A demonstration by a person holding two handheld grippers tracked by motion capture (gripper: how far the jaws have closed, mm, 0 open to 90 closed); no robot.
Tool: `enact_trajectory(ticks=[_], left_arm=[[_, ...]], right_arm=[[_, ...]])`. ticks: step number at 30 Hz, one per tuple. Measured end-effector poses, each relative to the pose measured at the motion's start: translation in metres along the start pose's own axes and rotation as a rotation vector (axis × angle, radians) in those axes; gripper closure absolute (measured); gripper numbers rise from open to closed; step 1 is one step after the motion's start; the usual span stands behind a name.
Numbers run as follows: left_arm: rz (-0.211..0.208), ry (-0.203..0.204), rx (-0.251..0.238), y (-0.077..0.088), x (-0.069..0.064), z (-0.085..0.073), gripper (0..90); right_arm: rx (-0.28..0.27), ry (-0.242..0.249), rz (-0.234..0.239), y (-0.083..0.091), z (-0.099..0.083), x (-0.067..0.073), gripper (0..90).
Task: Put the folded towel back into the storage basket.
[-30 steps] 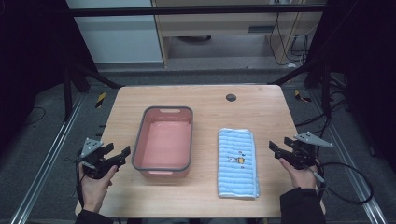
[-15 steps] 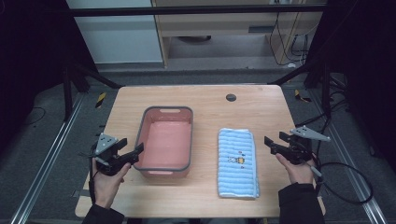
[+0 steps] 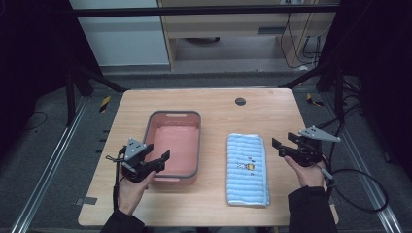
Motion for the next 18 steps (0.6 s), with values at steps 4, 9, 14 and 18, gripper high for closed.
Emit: enact_trajectory(ticks=[4,9,14,18], left_arm=[[-0.019,-0.014,-0.001,-0.004,-0.011,0.003,33.0],[-0.043,-0.026,-0.014,-0.008,-0.026,0.009,33.1],[-0.055,-0.046,-0.018,-0.011,-0.035,0.013,33.4],[-0.065,-0.061,-0.024,-0.013,-0.044,0.016,33.6]], right_arm=[[0.002,0.011,-0.001,-0.002,0.001,0.001,33.2],[-0.002,0.018,0.009,-0.004,0.003,0.003,34.1],[-0.005,0.021,0.017,-0.005,0.005,0.005,34.4],[-0.003,0.029,0.022,-0.007,0.005,0.007,35.5]])
Point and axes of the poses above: each handheld gripper's, and its own axes: y roughly backward along the jaws, z roughly out of its top, x roughly to its left, the point moved 4 cm from there along -y, roughly forward along the jaws, and after that the axes turned 12 degrees about -y, right-handed, at the moved point
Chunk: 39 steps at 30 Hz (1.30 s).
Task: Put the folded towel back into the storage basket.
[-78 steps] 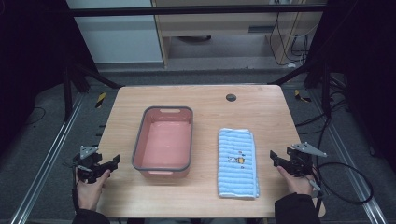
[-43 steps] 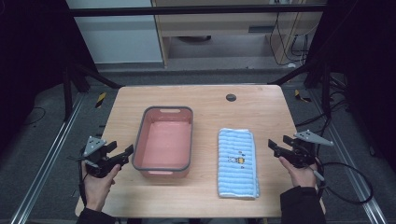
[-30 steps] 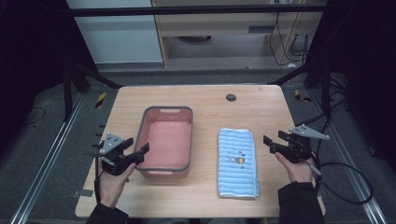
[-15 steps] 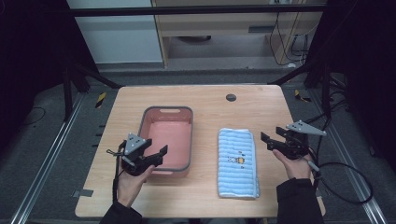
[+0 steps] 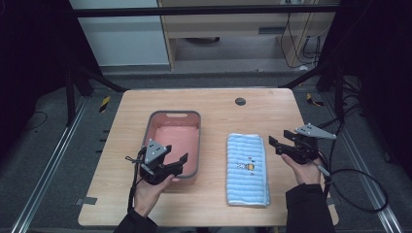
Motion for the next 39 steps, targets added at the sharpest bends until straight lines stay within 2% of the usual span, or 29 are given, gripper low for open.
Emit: enact_trajectory(ticks=[6,12,14,23,24,39], left_arm=[[-0.019,-0.004,-0.007,-0.003,-0.011,0.003,34.2],[-0.044,-0.025,-0.007,-0.010,-0.030,0.007,35.3],[-0.051,-0.019,-0.010,-0.011,-0.034,0.007,35.9],[-0.095,-0.044,0.002,-0.024,-0.056,0.008,36.9],[-0.097,-0.060,0.010,-0.026,-0.060,0.007,37.0],[-0.141,-0.086,0.039,-0.042,-0.085,0.003,39.1]], right_arm=[[0.004,0.011,0.010,-0.002,0.000,0.002,38.0],[0.008,0.016,0.011,-0.004,-0.001,0.003,38.9],[0.010,0.018,0.011,-0.006,-0.001,0.003,38.8],[0.025,0.014,0.019,-0.014,-0.004,0.004,38.8],[0.027,0.014,0.019,-0.015,-0.005,0.004,38.9],[0.038,0.012,0.007,-0.031,-0.010,-0.003,41.1]])
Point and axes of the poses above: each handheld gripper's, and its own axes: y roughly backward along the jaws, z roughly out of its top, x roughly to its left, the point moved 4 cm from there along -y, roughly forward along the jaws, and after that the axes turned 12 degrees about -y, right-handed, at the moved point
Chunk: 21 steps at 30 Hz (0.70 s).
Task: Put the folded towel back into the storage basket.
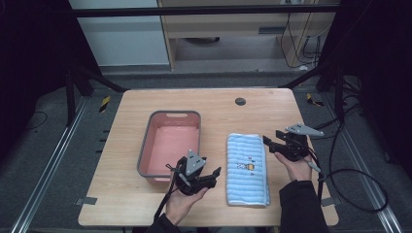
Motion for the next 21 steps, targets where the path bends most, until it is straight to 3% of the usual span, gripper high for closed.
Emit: enact_trajectory(ticks=[9,21], left_arm=[[-0.029,-0.017,0.031,-0.018,-0.016,-0.006,40.0],[-0.066,-0.001,0.071,-0.039,-0.028,-0.019,41.5]], right_arm=[[0.030,-0.011,-0.008,-0.015,-0.007,-0.007,41.2],[0.062,0.004,-0.020,-0.030,-0.017,-0.012,42.2]])
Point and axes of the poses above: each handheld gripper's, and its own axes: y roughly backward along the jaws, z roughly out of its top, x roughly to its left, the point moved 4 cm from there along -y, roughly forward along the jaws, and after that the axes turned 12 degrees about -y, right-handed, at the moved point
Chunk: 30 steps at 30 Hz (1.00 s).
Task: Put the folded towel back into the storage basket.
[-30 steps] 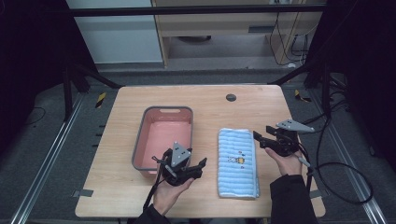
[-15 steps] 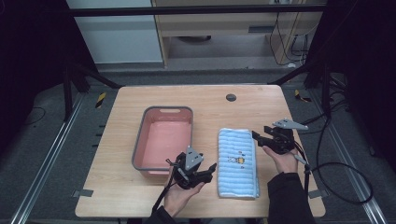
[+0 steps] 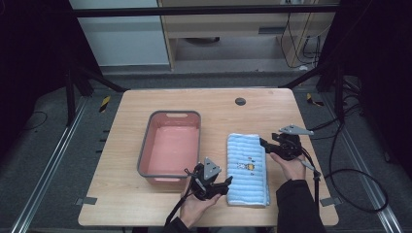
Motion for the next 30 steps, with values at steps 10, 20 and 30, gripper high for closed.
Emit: enact_trajectory(ticks=[10,20,30], left_arm=[[-0.015,-0.002,0.044,-0.017,-0.008,-0.012,43.8],[-0.014,0.006,0.075,-0.031,-0.013,-0.021,46.5],[-0.029,0.009,0.093,-0.036,-0.018,-0.026,50.3]], right_arm=[[0.023,0.010,-0.005,-0.015,-0.005,-0.001,44.1],[0.062,0.011,-0.021,-0.034,-0.013,-0.007,46.9],[0.122,0.015,-0.031,-0.052,-0.024,-0.009,50.0]])
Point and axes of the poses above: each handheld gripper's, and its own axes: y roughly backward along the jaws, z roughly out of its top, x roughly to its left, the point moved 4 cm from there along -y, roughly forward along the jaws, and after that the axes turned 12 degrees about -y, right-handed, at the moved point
